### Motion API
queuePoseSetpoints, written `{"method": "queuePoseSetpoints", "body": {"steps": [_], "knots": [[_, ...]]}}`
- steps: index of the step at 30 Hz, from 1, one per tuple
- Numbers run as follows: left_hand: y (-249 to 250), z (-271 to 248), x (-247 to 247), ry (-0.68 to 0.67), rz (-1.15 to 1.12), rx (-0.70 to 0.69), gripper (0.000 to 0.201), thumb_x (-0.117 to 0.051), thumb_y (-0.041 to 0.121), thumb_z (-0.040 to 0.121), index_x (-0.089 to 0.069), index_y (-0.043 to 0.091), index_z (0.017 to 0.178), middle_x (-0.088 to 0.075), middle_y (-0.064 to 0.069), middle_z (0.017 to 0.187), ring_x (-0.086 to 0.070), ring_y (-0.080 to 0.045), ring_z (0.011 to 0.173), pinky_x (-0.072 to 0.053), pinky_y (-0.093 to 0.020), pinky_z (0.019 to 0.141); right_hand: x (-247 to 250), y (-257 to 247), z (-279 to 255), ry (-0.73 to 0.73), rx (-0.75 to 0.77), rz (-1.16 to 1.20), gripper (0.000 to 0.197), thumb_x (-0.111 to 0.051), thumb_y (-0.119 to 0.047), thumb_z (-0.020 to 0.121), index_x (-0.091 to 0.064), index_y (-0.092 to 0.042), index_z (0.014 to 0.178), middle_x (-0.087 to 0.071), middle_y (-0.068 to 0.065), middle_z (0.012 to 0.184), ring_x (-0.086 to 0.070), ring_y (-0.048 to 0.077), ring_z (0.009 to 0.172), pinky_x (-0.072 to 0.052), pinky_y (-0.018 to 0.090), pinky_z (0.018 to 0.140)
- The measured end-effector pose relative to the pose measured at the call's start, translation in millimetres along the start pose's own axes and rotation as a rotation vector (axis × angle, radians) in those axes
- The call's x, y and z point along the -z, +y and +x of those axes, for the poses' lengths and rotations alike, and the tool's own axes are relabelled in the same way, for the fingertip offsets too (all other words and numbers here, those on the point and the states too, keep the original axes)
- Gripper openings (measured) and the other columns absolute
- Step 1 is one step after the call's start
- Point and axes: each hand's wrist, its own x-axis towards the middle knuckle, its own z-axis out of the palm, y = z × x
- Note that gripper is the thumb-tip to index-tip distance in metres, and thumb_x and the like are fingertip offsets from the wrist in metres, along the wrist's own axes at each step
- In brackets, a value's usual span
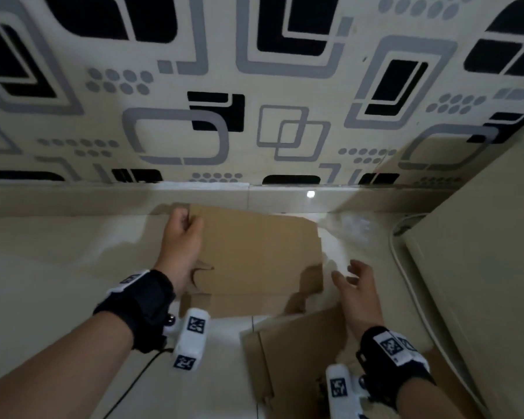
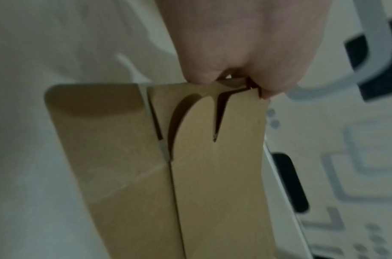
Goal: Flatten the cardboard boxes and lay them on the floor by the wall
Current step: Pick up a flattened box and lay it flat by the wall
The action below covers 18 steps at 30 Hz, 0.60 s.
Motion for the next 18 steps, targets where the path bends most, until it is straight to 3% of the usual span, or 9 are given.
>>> {"method": "queuePoseSetpoints", "body": {"steps": [3,5,7,9,11,13,15,17,18], "knots": [[-12,7,46,0.028,-0.054,0.117,0.012,-0.052,0.022,0.102,-0.053,0.012,0.096,-0.063,-0.007,0.090,-0.058,-0.021,0.077,-0.048,-0.032,0.065,-35,-21,-2,-0.185,-0.083,0.024,0.063,-0.057,-0.037,0.095,-0.031,-0.025,0.150,-0.047,0.000,0.142,-0.050,0.022,0.125,-0.040,0.038,0.103],[-17,7,72,0.066,-0.130,0.184,0.010,-0.055,0.017,0.103,-0.054,0.014,0.094,-0.063,-0.007,0.087,-0.059,-0.023,0.072,-0.048,-0.028,0.058,-64,-29,-4,-0.274,-0.142,0.009,0.060,-0.060,-0.039,0.092,-0.040,-0.021,0.146,-0.053,0.003,0.138,-0.052,0.027,0.126,-0.043,0.042,0.104],[-21,6,98,0.092,-0.217,0.229,0.005,-0.060,0.015,0.101,-0.057,0.012,0.098,-0.066,-0.008,0.086,-0.062,-0.024,0.070,-0.050,-0.027,0.055,-92,-33,-8,-0.337,-0.183,0.055,0.049,-0.064,-0.037,0.089,-0.055,-0.015,0.133,-0.063,0.006,0.125,-0.061,0.027,0.110,-0.052,0.041,0.090],[-26,7,117,0.108,-0.239,0.238,0.005,-0.063,0.015,0.100,-0.060,0.011,0.101,-0.070,-0.010,0.090,-0.066,-0.024,0.073,-0.052,-0.028,0.059,-109,-38,-13,-0.389,-0.203,0.113,0.037,-0.066,-0.032,0.088,-0.062,-0.013,0.120,-0.069,0.009,0.111,-0.065,0.025,0.092,-0.053,0.037,0.072],[-33,9,133,0.138,-0.209,0.209,0.008,-0.065,0.016,0.100,-0.062,0.010,0.105,-0.071,-0.010,0.098,-0.067,-0.026,0.083,-0.051,-0.030,0.065,-124,-46,-16,-0.430,-0.193,0.159,0.032,-0.065,-0.026,0.089,-0.063,-0.012,0.117,-0.071,0.010,0.110,-0.066,0.027,0.091,-0.054,0.038,0.071],[-42,11,144,0.133,-0.106,0.136,0.022,-0.067,0.016,0.100,-0.063,0.011,0.121,-0.069,-0.008,0.117,-0.066,-0.028,0.102,-0.051,-0.031,0.074,-139,-55,-15,-0.410,-0.181,0.219,0.031,-0.063,-0.019,0.090,-0.063,-0.013,0.120,-0.071,0.013,0.112,-0.068,0.028,0.093,-0.057,0.038,0.073],[-56,11,153,0.122,0.154,0.019,0.048,-0.071,0.016,0.097,-0.054,0.013,0.142,-0.057,-0.007,0.138,-0.055,-0.026,0.122,-0.047,-0.033,0.092,-153,-62,-10,-0.363,-0.174,0.291,0.033,-0.060,-0.010,0.092,-0.063,-0.011,0.125,-0.071,0.015,0.112,-0.069,0.028,0.092,-0.058,0.037,0.072],[-68,6,162,0.175,0.487,-0.107,0.064,-0.075,0.017,0.091,-0.047,0.015,0.148,-0.045,-0.008,0.149,-0.045,-0.027,0.132,-0.040,-0.040,0.104,-166,-66,-7,-0.338,-0.169,0.335,0.037,-0.058,-0.002,0.092,-0.060,-0.008,0.128,-0.070,0.019,0.115,-0.070,0.031,0.095,-0.060,0.036,0.074],[-74,3,166,0.183,0.617,-0.180,0.064,-0.075,0.018,0.088,-0.049,0.017,0.146,-0.046,-0.007,0.149,-0.045,-0.030,0.132,-0.041,-0.044,0.105,-172,-66,-7,-0.335,-0.165,0.349,0.039,-0.059,0.000,0.091,-0.058,-0.007,0.129,-0.069,0.020,0.116,-0.070,0.031,0.095,-0.061,0.034,0.073]]}}
